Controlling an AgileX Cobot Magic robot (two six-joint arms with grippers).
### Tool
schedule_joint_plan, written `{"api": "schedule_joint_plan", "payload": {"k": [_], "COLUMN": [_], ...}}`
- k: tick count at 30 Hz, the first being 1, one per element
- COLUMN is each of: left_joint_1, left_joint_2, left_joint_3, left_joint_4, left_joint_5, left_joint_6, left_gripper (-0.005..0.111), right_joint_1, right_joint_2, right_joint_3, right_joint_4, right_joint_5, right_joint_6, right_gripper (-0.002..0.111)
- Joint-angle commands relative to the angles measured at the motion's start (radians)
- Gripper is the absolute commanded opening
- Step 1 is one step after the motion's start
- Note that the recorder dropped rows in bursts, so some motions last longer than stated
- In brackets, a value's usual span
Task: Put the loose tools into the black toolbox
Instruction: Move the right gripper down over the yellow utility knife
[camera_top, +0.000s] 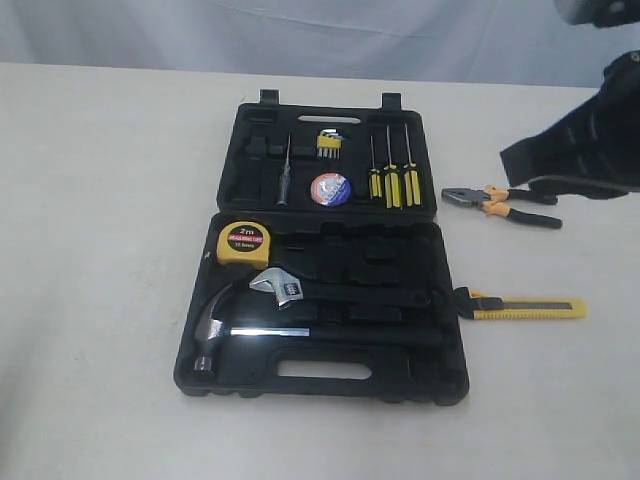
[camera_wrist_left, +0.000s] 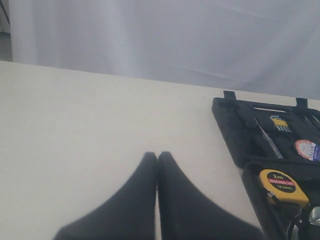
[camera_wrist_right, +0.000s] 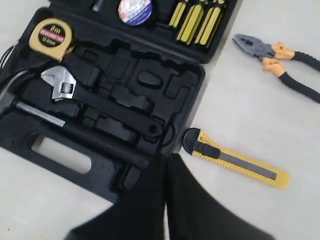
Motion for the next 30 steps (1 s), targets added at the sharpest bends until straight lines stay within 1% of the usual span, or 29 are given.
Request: {"api": "schedule_joint_plan", "payload": {"k": [1, 8, 17, 22, 30], "left_joint_1": [-0.006, -0.006, -0.006, -0.006, -0.006], "left_joint_2": [0.004, 0.004, 0.004, 0.004, 0.004], "left_joint_3": [-0.005, -0.005, -0.005, -0.005, -0.005], "left_joint_4": [0.005, 0.005, -0.005, -0.005, -0.005], "left_joint_5": [0.001, 0.001, 0.001, 0.001, 0.001], "left_joint_6": [0.000, 0.000, 0.000, 0.000, 0.000], "left_gripper": [0.000, 0.000, 0.000, 0.000, 0.000], "right_joint_1": [0.030, 0.030, 0.030, 0.030, 0.030], "right_joint_2": [0.000, 0.000, 0.000, 0.000, 0.000], "right_joint_3": [0.012, 0.012, 0.012, 0.012, 0.012], "right_joint_4": [0.004, 0.008, 0.002, -0.001, -0.136], "right_joint_5": [0.036, 0.104, 0.144, 0.125, 0.124], "right_joint_6": [-0.142, -0.176, -0.438, -0.482, -0.586], "right_gripper": [-0.001, -0.001, -0.001, -0.001, 0.000]}}
